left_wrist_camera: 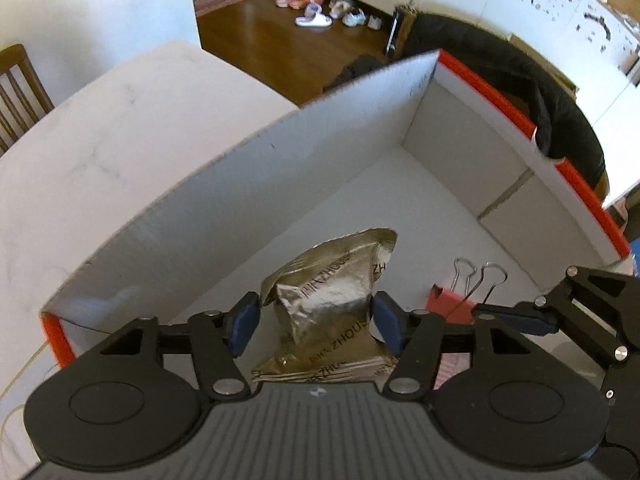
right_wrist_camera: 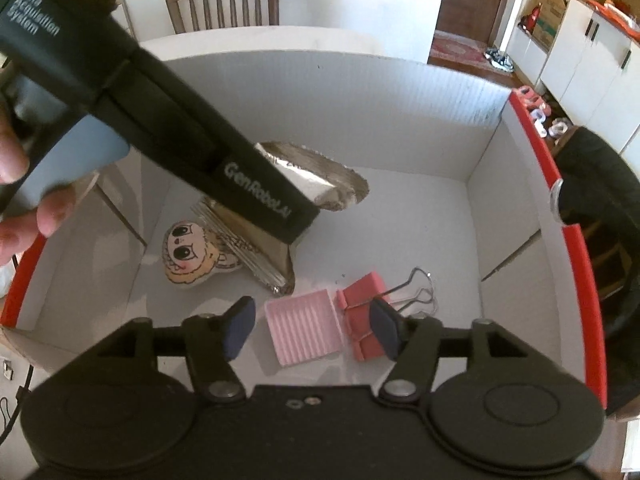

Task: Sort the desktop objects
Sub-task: 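Carry the silver bag and pink sponge into the red shoebox and release both, then withdraw both grippers from the shoebox toward the table pile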

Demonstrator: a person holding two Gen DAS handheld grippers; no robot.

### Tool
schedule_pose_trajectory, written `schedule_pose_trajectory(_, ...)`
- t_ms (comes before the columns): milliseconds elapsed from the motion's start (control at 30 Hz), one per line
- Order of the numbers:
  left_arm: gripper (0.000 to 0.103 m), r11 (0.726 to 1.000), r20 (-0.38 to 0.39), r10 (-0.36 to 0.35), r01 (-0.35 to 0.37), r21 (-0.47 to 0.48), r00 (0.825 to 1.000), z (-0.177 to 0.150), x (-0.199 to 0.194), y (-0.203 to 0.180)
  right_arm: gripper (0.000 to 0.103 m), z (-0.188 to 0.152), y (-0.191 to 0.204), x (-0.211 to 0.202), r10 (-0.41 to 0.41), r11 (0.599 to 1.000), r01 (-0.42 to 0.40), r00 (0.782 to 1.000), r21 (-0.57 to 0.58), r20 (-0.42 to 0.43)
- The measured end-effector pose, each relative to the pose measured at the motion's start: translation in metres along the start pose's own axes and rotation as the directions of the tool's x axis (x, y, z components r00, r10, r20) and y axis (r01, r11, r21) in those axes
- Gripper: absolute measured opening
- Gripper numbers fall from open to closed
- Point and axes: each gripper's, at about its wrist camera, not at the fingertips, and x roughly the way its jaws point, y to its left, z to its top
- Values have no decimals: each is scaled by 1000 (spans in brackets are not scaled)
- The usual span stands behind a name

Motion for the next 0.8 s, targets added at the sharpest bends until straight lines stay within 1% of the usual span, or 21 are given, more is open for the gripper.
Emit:
schedule_pose_trajectory(100,67,1000,24,-20,21,-24,1000,1,-11,3,64,-2,-1,-5,0,1000,0,1000,1,10)
schedule_pose_trajectory(333,67,999,96,-35,36,-18,995,-6,-45,0,64,-9,-2,-32,-7,1000,5,998,30,69)
schedule_pose_trajectory(467,67,997,140,-60,65,-32,988,-15,-68,1,64,-12,2,-51,-13,999,8,994,41,111)
schedule_pose_trajectory(567,67,997,179,-63,71,-37,982,-22,-85,0,64,-14,4,-67,-12,999,4,990,54,140)
schedule_pose_trajectory(800,67,996,233,-73,85,-41,970,-45,-122,-3,65,-16,17,-98,-7,998,-6,980,67,197)
